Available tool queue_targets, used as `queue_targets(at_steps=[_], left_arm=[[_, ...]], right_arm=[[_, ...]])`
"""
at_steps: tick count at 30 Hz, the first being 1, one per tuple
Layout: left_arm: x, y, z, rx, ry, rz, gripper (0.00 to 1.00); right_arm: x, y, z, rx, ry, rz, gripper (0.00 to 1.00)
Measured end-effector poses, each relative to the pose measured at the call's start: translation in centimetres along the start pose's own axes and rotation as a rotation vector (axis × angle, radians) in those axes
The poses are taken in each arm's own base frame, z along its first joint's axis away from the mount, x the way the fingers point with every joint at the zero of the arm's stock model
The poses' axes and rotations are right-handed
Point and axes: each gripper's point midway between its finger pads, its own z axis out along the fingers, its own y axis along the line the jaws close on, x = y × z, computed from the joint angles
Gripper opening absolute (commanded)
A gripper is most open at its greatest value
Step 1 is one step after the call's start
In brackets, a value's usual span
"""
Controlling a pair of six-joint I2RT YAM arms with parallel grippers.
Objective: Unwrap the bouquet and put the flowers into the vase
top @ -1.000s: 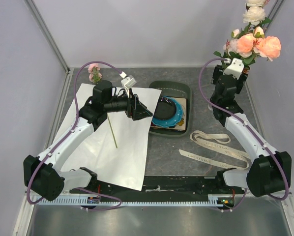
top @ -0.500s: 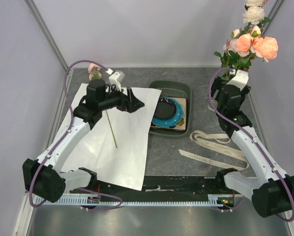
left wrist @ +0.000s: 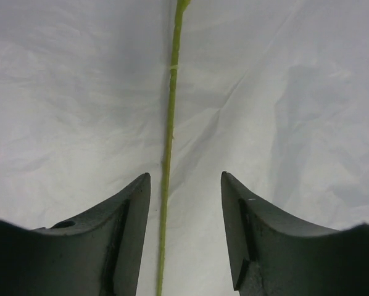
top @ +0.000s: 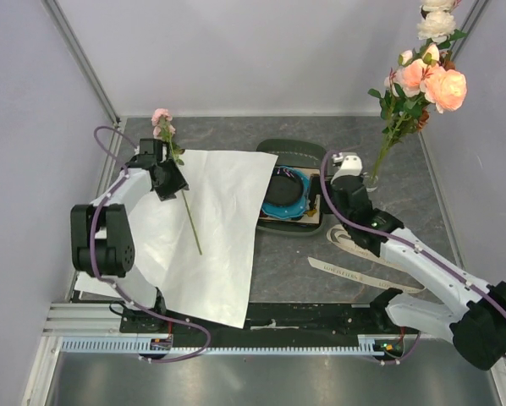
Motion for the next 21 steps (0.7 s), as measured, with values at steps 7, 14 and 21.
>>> queue_targets(at_steps=[7, 14, 21], left_arm=[[1.2, 1.5, 4.8, -0.161, 0.117, 0.025, 0.49], [0.7, 0.8, 6.2, -0.210, 0.113, 0.076, 0.37], [1.0, 1.9, 6.3, -0.272, 0.120, 0.091, 0.26]], right_arm=[[3.8, 5.8, -0.2, -0.122, 0.088, -0.103, 0.98], [3.9, 6.5, -0.5, -0.129, 0.077, -0.116, 0.98], [2.6, 6.3, -1.0, -0.123, 0.035, -0.097, 0.98]])
